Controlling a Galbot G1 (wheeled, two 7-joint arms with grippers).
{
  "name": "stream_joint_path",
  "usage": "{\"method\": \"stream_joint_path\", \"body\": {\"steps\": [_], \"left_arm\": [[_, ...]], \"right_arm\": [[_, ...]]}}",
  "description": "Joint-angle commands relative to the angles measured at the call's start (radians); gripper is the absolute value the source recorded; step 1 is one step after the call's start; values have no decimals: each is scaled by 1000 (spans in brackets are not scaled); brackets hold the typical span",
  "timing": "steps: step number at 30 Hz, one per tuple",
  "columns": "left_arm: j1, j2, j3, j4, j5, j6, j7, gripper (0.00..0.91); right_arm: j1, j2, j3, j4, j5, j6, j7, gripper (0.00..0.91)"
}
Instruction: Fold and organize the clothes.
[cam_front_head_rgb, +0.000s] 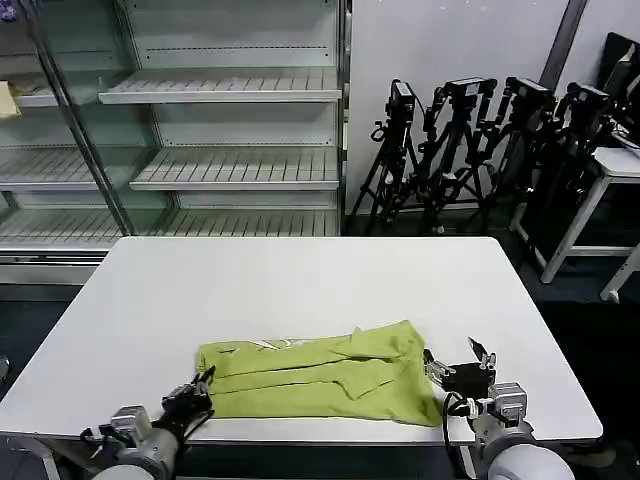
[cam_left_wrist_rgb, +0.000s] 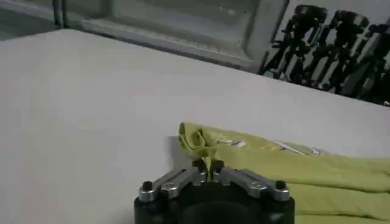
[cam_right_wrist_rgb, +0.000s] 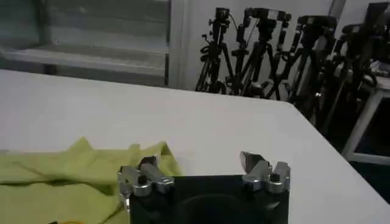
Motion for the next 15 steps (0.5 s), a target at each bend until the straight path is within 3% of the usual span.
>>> {"method": "stream_joint_path", "body": {"steps": [1, 9, 15], "left_arm": [[24, 123, -235, 69, -128, 0, 27, 40], [11, 203, -405, 168, -203, 14, 54, 40], [-14, 194, -424, 130, -345, 56, 40, 40]], "right_arm": [[8, -2, 2, -5, 6, 1, 0, 907], [23, -13, 6, -11, 16, 1, -1, 907], [19, -17, 8, -11, 18, 1, 1, 907]]}}
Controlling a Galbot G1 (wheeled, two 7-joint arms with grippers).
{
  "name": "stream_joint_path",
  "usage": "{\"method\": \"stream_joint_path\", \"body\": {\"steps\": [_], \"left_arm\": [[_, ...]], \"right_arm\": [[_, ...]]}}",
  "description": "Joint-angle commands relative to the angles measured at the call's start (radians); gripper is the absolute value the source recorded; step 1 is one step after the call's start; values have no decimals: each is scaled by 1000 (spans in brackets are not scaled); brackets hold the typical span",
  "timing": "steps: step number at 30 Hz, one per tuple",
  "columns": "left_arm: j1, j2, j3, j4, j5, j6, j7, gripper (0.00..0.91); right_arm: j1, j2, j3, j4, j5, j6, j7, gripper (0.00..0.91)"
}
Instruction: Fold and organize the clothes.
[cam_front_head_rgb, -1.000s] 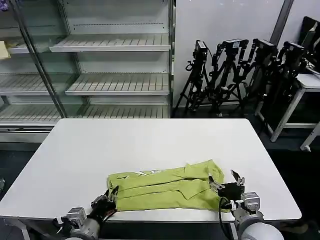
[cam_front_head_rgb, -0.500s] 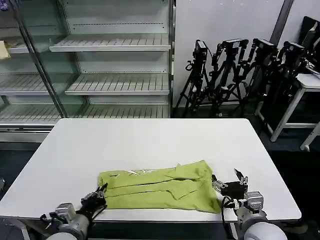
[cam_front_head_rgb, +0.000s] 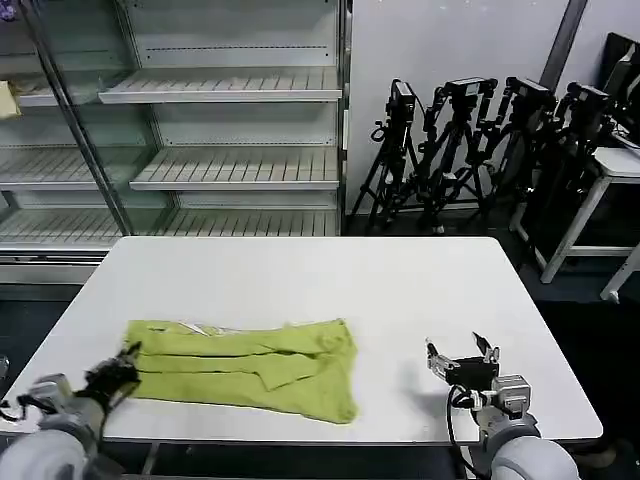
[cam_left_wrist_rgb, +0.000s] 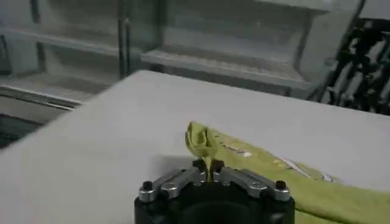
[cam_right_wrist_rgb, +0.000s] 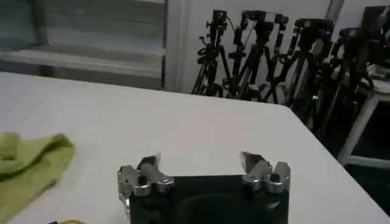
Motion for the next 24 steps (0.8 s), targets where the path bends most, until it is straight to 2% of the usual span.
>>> {"method": "stream_joint_path", "body": {"steps": [1, 3, 8, 13, 24], "left_arm": [[-16, 41, -142, 3, -224, 55, -8, 40], [-22, 21, -136, -42, -366, 76, -24, 40], [-54, -44, -72, -131, -567, 93, -65, 40], [-100, -93, 12, -181, -597, 71, -71, 40], [-199, -118, 194, -224, -576, 34, -73, 40]], "right_arm": [[2, -3, -1, -1, 1, 0, 1, 907], [0, -4, -2, -1, 1, 0, 2, 907], [-12, -4, 0, 2, -1, 0, 5, 907], [-27, -5, 5, 3, -3, 1, 5, 907], [-54, 7, 14, -6, -14, 9, 2, 907]]}}
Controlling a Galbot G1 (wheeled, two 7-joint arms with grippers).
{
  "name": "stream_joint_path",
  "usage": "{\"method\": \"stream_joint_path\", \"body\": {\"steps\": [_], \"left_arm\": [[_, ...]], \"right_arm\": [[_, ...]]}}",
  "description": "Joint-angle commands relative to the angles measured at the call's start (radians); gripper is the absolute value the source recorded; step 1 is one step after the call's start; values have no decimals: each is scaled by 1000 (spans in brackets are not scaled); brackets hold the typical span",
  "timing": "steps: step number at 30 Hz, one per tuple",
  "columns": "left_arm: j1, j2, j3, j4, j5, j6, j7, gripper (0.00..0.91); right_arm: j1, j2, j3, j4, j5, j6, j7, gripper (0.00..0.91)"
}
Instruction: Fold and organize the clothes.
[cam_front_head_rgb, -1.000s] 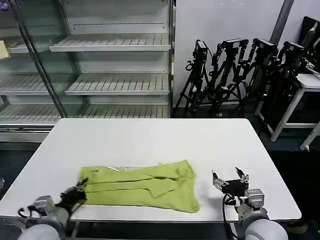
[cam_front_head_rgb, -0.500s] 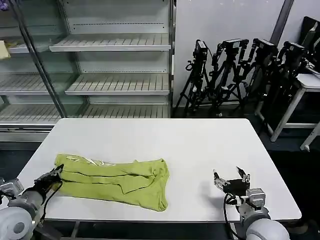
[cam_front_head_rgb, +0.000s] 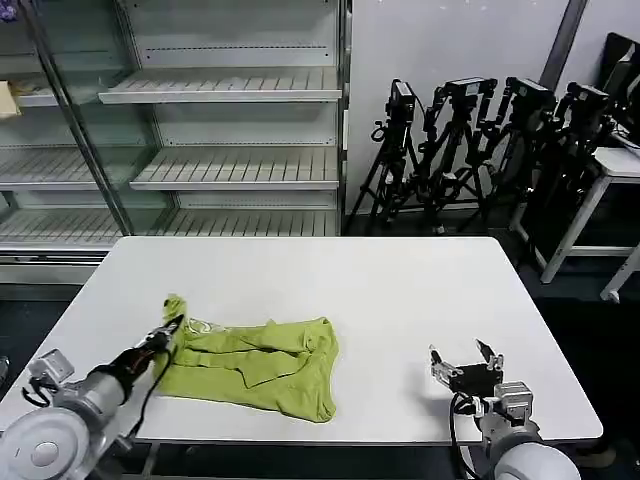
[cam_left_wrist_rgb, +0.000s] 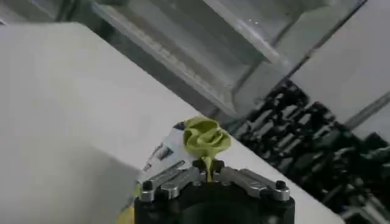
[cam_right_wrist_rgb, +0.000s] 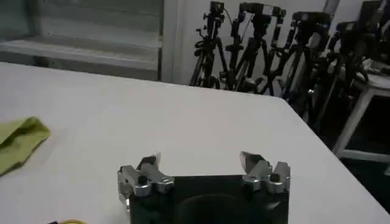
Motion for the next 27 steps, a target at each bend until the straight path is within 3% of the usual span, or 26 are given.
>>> {"method": "stream_joint_path", "body": {"steps": [1, 14, 27], "left_arm": [[-96, -46, 179, -53, -65, -9, -13, 40], [-199, -126, 438, -7, 99, -10, -22, 40], [-252, -151, 550, 29, 174, -10, -21, 40]], "right_arm": [[-11, 3, 2, -2, -3, 1, -1, 907], [-6, 13, 7, -14, -2, 3, -3, 907], [9, 14, 4, -31, 1, 6, -6, 907]]}}
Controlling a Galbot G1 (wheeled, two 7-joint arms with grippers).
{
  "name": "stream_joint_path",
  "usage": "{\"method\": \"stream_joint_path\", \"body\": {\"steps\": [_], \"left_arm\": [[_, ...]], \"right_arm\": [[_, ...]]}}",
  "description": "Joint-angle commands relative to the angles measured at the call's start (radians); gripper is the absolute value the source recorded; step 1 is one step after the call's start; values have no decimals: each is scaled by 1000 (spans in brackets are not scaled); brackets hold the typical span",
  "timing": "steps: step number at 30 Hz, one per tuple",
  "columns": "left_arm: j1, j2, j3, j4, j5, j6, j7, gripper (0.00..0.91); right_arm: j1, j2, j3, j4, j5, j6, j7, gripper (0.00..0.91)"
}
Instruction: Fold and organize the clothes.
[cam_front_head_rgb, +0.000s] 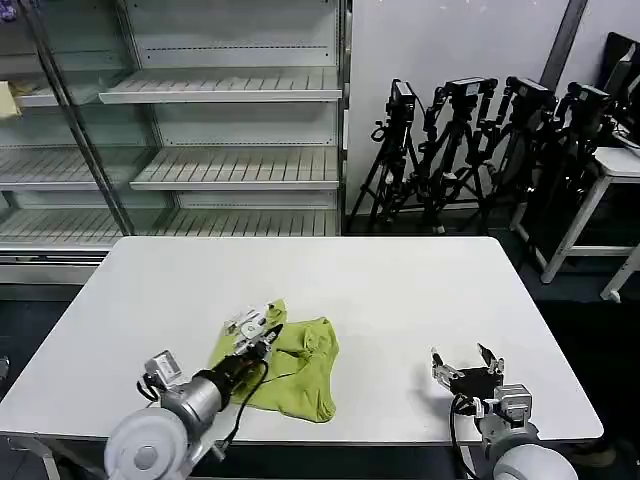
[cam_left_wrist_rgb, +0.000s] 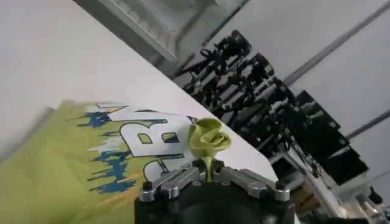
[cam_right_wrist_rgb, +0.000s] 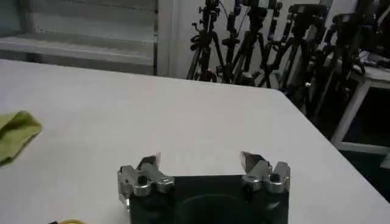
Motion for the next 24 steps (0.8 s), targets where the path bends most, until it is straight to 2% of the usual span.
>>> {"method": "stream_joint_path", "body": {"steps": [1, 3, 4, 6, 19, 24], "left_arm": [[-50, -28, 130, 22, 69, 0, 0, 40], [-52, -30, 140, 29, 79, 2, 3, 60], [-51, -29, 142, 31, 82, 4, 5, 312], [-51, -28, 144, 37, 90, 18, 12, 907], [-38, -31, 87, -15, 90, 9, 33, 907], [48, 35, -42, -72, 118, 28, 46, 907]], "right_arm": [[2, 0, 1, -4, 1, 1, 0, 907], [4, 1, 0, -4, 1, 1, 0, 907], [4, 1, 0, -4, 1, 0, 0, 907], [3, 1, 0, -4, 1, 1, 0, 907], [20, -8, -12, 0, 6, 0, 3, 907], [29, -7, -18, -1, 8, 1, 1, 907]]}}
